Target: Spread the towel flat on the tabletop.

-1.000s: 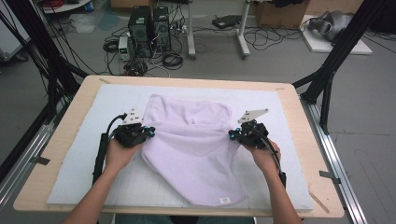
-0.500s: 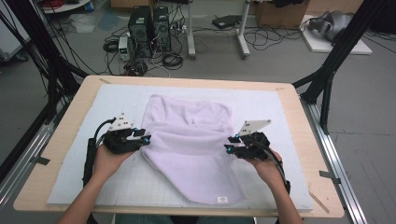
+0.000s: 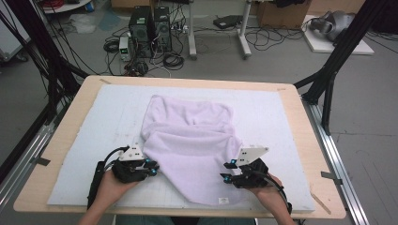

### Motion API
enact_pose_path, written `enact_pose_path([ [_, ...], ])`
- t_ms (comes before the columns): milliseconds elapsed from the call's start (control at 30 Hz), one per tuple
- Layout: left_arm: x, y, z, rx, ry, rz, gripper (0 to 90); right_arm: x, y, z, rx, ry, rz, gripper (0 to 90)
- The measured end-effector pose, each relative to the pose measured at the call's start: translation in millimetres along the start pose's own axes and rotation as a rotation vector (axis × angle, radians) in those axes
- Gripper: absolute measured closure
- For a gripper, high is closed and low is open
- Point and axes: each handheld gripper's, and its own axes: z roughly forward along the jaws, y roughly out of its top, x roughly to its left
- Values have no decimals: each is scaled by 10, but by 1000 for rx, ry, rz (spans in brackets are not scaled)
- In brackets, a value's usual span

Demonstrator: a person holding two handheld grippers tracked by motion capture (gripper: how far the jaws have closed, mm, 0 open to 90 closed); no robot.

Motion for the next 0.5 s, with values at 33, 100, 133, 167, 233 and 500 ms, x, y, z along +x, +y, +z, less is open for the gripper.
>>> enact_pose_path([
  [33, 5, 11, 21, 7, -14, 0, 700, -4, -14, 6, 5, 7, 3, 587],
  [100, 12, 15, 73, 30, -28, -5, 667, 2, -37, 29, 11, 8, 8, 582],
  [133, 10, 11, 88, 35, -27, -1, 653, 2, -46, 42, 14, 13, 1, 582],
  [167, 8, 13, 90, 35, -25, 8, 650, 6, -52, 57, 16, 13, 2, 579],
  [233, -15, 14, 96, 38, -5, 23, 664, 25, -60, 95, 29, 17, 1, 578],
  [500, -51, -8, 62, 35, 45, 58, 897, 39, -66, 273, 63, 40, -8, 662],
])
